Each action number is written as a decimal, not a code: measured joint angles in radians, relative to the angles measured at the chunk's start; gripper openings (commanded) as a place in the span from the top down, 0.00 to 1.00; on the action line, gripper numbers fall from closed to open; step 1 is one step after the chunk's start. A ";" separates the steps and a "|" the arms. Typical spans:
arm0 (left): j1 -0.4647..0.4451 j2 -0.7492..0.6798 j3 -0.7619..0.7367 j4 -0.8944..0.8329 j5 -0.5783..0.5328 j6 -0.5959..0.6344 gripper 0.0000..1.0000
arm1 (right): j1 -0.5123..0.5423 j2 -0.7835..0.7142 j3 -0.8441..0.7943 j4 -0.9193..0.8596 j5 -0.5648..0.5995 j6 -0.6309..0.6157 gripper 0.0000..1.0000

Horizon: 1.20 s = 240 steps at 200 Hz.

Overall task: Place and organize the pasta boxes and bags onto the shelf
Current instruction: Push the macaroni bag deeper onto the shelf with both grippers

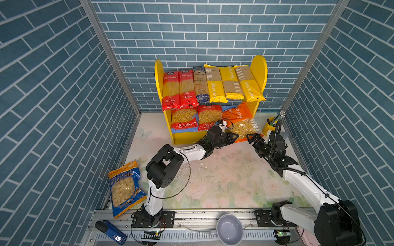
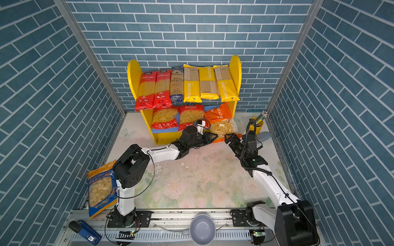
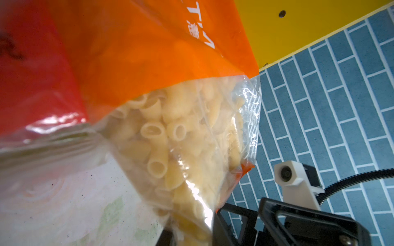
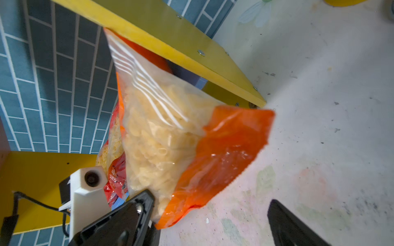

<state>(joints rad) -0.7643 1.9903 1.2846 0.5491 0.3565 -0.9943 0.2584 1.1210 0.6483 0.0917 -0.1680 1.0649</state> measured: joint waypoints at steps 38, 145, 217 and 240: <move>0.000 -0.001 0.002 -0.008 0.000 0.004 0.75 | 0.010 0.153 -0.008 0.233 -0.015 0.065 0.04; 0.000 -0.122 0.001 -0.121 -0.043 0.095 0.62 | 0.105 0.362 0.060 0.559 0.043 0.161 0.38; 0.000 -0.307 -0.110 -0.137 -0.103 0.166 0.56 | 0.108 0.452 0.170 0.581 0.112 0.171 0.55; 0.000 -0.344 -0.159 -0.145 -0.117 0.175 0.56 | 0.113 0.472 0.176 0.605 0.125 0.189 0.57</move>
<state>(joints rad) -0.7643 1.6463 1.1252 0.4046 0.2398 -0.8192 0.3714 1.5929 0.8246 0.6964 -0.0429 1.2541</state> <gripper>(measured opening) 0.438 0.439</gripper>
